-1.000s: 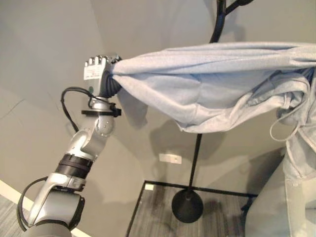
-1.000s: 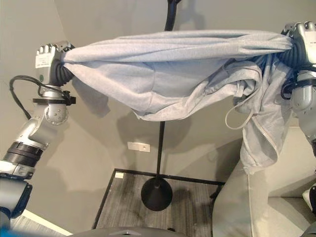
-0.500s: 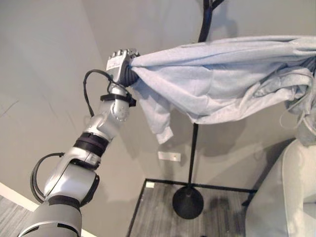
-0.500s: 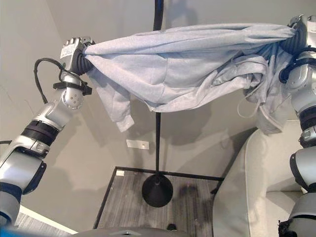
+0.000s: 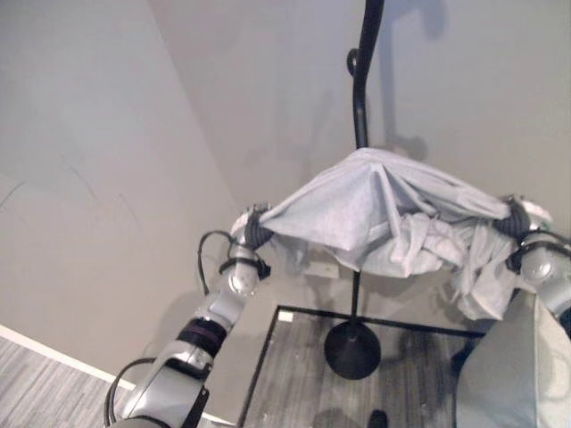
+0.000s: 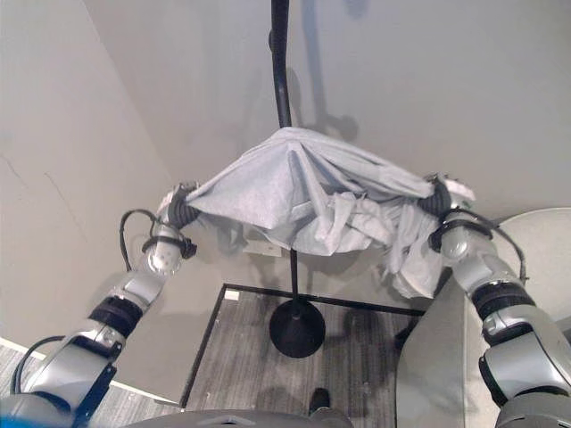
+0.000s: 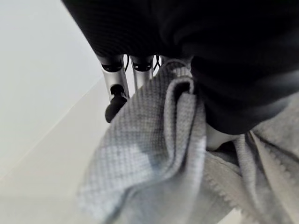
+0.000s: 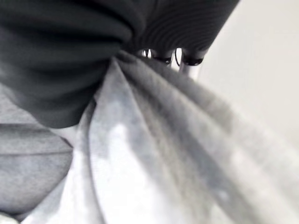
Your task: Hang the clothes on the sofa on the clothes rack.
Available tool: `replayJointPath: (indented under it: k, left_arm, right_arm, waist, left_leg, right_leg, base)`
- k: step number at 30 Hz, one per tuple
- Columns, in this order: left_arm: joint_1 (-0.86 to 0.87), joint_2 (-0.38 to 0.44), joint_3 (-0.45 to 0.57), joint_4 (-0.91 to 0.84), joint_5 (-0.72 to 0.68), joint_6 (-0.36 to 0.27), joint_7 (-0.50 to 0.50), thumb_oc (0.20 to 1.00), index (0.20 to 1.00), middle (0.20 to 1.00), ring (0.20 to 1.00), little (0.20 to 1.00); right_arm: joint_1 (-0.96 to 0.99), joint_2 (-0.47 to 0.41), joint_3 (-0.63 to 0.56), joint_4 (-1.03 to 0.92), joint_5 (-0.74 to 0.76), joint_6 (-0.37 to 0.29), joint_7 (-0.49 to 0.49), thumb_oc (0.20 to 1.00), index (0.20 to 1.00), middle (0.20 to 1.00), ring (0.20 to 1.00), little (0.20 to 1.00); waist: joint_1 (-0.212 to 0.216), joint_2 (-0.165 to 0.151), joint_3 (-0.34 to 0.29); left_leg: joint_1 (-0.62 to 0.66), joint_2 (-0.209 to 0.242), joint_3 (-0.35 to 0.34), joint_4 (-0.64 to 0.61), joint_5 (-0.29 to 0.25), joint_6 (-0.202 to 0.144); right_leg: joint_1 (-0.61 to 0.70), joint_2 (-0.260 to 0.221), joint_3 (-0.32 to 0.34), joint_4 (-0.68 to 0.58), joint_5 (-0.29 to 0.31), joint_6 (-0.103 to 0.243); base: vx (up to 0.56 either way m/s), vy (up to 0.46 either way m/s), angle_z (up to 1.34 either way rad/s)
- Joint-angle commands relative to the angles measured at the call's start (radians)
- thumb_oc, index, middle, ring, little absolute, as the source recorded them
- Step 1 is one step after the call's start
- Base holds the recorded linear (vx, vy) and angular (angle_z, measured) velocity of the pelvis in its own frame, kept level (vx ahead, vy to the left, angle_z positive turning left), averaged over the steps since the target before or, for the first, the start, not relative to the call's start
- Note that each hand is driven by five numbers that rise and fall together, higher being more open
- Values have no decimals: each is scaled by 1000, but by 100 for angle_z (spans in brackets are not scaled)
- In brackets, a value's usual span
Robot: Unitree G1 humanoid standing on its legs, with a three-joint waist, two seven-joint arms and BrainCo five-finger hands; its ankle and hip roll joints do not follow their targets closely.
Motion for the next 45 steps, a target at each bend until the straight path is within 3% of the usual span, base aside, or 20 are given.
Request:
replayJointPath:
  k: [1,6,7,8,9,11,12,13,16,22,31,34,37,38,41,43,44,45]
  left_arm:
    - [30,65,54,13,-66,-2,1,200,200,200,200,200]
    - [123,-12,40,-16,-117,-29,-11,200,200,200,200,200]
    - [173,-59,17,-47,-165,-59,-24,200,200,200,200,200]
    - [185,-69,9,-50,-188,-68,-29,200,200,200,200,200]
    - [198,-90,1,-49,-238,-81,-32,1000,1000,1000,1000,1000]
    - [226,-145,-9,-52,-441,-111,-75,1000,1000,1000,1000,1000]
    - [239,-157,-21,-60,-513,-116,-104,1000,1000,1000,1000,1000]
    - [252,-175,-29,-60,-581,-120,-128,1000,1000,1000,1000,1000]
    - [286,-180,-46,-74,-645,-110,-164,1000,1000,1000,1000,1000]
    - [358,-175,-1,-32,-755,-94,-221,1000,1000,1000,1000,1000]
    - [490,-124,119,102,-660,-61,-279,1000,1000,1000,1000,1000]
    - [537,-111,143,189,-618,-52,-323,1000,1000,1000,1000,1000]
    - [551,-106,144,310,-575,-28,-367,1000,1000,1000,1000,1000]
    - [550,-106,144,313,-575,-29,-367,1000,1000,1000,1000,1000]
    - [535,-113,117,463,-516,-14,-414,1000,1000,1000,1000,1000]
    - [513,-141,131,608,-533,9,-448,1000,1000,1000,1000,1000]
    - [508,-141,131,612,-534,7,-449,1000,1000,1000,1000,1000]
    - [492,-161,154,679,-567,20,-455,1000,1000,1000,1000,1000]
  right_arm:
    - [-23,-6,-59,38,8,-2,-32,200,200,200,200,200]
    - [76,100,-106,-39,21,-25,-59,200,200,200,200,200]
    - [134,192,-123,-99,56,-49,-72,200,200,200,200,200]
    - [149,223,-126,-116,73,-59,-74,200,200,200,200,200]
    - [162,263,-124,-130,101,-73,-77,200,200,200,200,200]
    - [188,341,-110,-164,165,-91,-68,238,238,238,238,238]
    - [201,369,-103,-180,197,-98,-55,940,940,940,940,940]
    - [213,406,-94,-193,218,-101,-57,1000,1000,1000,1000,1000]
    - [252,468,-92,-226,292,-106,-36,1000,1000,1000,1000,1000]
    - [325,498,-132,-256,408,-107,-7,1000,1000,1000,1000,1000]
    - [467,475,-271,-245,439,-95,15,1000,1000,1000,1000,1000]
    - [519,525,-348,-205,555,-122,20,1000,1000,1000,1000,1000]
    - [542,606,-396,-102,814,-150,72,1000,1000,1000,1000,1000]
    - [540,605,-397,-97,819,-153,77,1000,1000,1000,1000,1000]
    - [525,660,-407,93,1029,-123,156,1000,1000,1000,1000,1000]
    - [488,721,-461,388,1214,-36,215,1000,1000,1000,1000,1000]
    - [478,718,-464,400,1219,-36,224,1000,1000,1000,1000,1000]
    - [458,748,-520,533,1305,-5,225,1000,1000,1000,1000,1000]
  waist:
    - [9,-70,10]
    - [8,-74,17]
    - [5,-74,17]
    - [5,-75,15]
    - [3,-76,14]
    - [0,-75,14]
    - [-2,-75,12]
    - [-3,-73,13]
    - [-6,-70,10]
    - [-6,-74,6]
    - [-6,-87,1]
    - [-7,-91,4]
    - [-8,-92,4]
    - [-7,-92,4]
    - [-5,-92,5]
    - [2,-92,3]
    - [3,-92,5]
    - [12,-91,2]
  left_leg:
    - [49,48,36,87,139,-92]
    - [54,47,39,97,114,-80]
    - [62,44,43,95,94,-71]
    - [64,43,44,95,91,-69]
    - [68,41,47,95,87,-67]
    - [71,39,53,95,84,-63]
    - [71,38,54,96,83,-61]
    - [73,37,56,97,80,-58]
    - [77,35,58,95,75,-55]
    - [81,35,66,103,64,-51]
    - [93,40,80,146,32,-45]
    - [97,40,89,166,18,-41]
    - [101,40,95,168,11,-41]
    - [101,40,95,169,11,-41]
    - [101,38,95,167,4,-41]
    - [97,36,86,167,0,-43]
    - [95,37,85,168,0,-43]
    - [92,34,76,166,1,-44]
  right_leg:
    - [98,-46,-25,10,-98,81]
    - [110,-47,-25,10,-99,75]
    - [116,-49,-22,10,-99,73]
    - [117,-49,-21,10,-98,73]
    - [117,-49,-20,10,-96,72]
    - [116,-51,-19,11,-92,71]
    - [115,-52,-17,11,-90,70]
    - [113,-52,-15,12,-88,69]
    - [110,-52,-10,13,-83,69]
    - [106,-53,-3,16,-76,69]
    - [97,-51,11,31,-66,72]
    - [92,-51,16,43,-63,75]
    - [89,-51,18,49,-61,78]
    - [89,-51,18,49,-61,78]
    - [85,-51,18,52,-60,80]
    - [87,-51,15,52,-62,81]
    - [86,-51,14,53,-62,81]
    - [90,-54,10,51,-62,82]
  base:
    - [0,0,0]
    - [0,0,0]
    - [-11,3,-3]
    - [-14,3,-4]
    - [-19,7,-5]
    - [-35,18,-11]
    - [-36,21,-13]
    - [-28,21,-10]
    - [0,0,0]
    - [-28,21,-5]
    - [-34,23,-6]
    - [-32,42,-11]
    - [-23,40,-12]
    - [-17,25,-7]
    - [-15,40,-2]
    - [-1,35,3]
    - [17,32,11]
    - [18,39,14]
